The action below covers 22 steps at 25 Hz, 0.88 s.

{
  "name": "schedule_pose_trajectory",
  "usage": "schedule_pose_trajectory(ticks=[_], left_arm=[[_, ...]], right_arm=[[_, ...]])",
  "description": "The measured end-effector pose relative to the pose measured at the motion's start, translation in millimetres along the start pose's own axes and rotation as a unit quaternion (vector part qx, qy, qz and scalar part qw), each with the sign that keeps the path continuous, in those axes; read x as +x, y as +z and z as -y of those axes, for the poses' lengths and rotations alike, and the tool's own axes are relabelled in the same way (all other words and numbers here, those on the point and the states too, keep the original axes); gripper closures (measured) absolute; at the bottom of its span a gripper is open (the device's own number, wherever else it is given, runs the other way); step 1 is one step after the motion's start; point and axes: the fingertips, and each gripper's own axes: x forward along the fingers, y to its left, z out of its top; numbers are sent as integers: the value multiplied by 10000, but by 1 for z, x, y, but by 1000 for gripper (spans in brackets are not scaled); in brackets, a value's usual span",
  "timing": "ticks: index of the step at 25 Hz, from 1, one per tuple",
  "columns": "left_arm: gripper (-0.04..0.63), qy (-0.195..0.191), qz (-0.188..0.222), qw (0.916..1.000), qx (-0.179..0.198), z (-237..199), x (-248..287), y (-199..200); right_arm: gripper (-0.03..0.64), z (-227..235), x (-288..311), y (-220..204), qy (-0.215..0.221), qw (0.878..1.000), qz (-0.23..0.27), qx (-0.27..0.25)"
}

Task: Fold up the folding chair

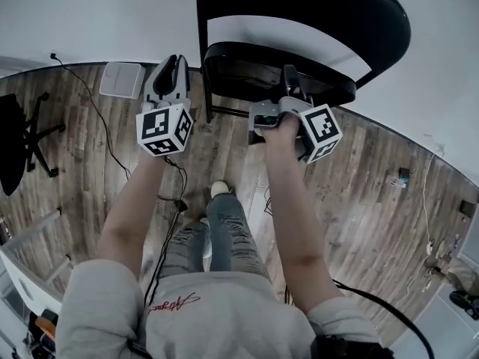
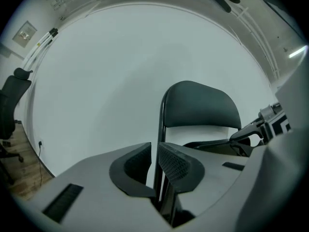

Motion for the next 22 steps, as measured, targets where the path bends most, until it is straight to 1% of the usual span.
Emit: schedule_pose_trajectory(ticks=[1,2,3,4,5,6,7,8,9,10,11,12,13,14,15,17,20,22], left_arm=[[542,31,-59,10000,64,4,-8,-4],[555,19,-95,9998,158,11,-17,-6],[559,-46,-102,9996,247,21,-27,-6],[561,-156,-71,9994,302,32,-38,-3],[564,-287,0,9991,316,44,-48,3],[565,-415,106,9986,310,56,-58,12],[566,-522,233,9979,308,68,-69,23],[566,-603,365,9970,320,79,-81,35],[566,-663,494,9960,342,90,-94,48],[566,-713,622,9949,363,100,-106,62],[566,-758,742,9937,364,109,-118,76],[566,-801,842,9927,324,116,-130,89],[566,-847,917,9919,232,122,-143,101],[566,-908,970,9911,101,127,-158,112],[566,-990,1005,9900,-31,133,-175,121],[566,-1143,1025,9880,-152,143,-212,134],[566,-1149,962,9887,-25,150,-269,143],[566,-1154,946,9888,71,150,-305,147]], right_arm=[[558,-2,-4,-1,-12,9997,-8,-234],[558,-7,-11,-5,22,9981,-29,-622],[563,-16,-21,-12,105,9928,-50,-1193],[572,-28,-34,-20,235,9809,-50,-1932],[578,-43,-49,-29,411,9601,-15,-2766],[580,-59,-66,-39,608,9309,44,-3601],[580,-74,-83,-49,788,8967,101,-4354],[580,-87,-101,-58,935,8620,144,-4979],[580,-99,-118,-65,1059,8307,177,-5463],[580,-110,-133,-69,1165,8044,219,-5822],[580,-122,-147,-70,1242,7831,283,-6088],[580,-134,-161,-69,1292,7658,364,-6289],[580,-146,-175,-69,1332,7520,453,-6440],[580,-158,-192,-70,1376,7423,536,-6536],[580,-168,-210,-72,1432,7378,598,-6569],[580,-182,-251,-83,1575,7388,630,-6523],[580,-192,-312,-108,1709,7361,652,-6517],[580,-193,-348,-120,1696,7346,757,-6526]])
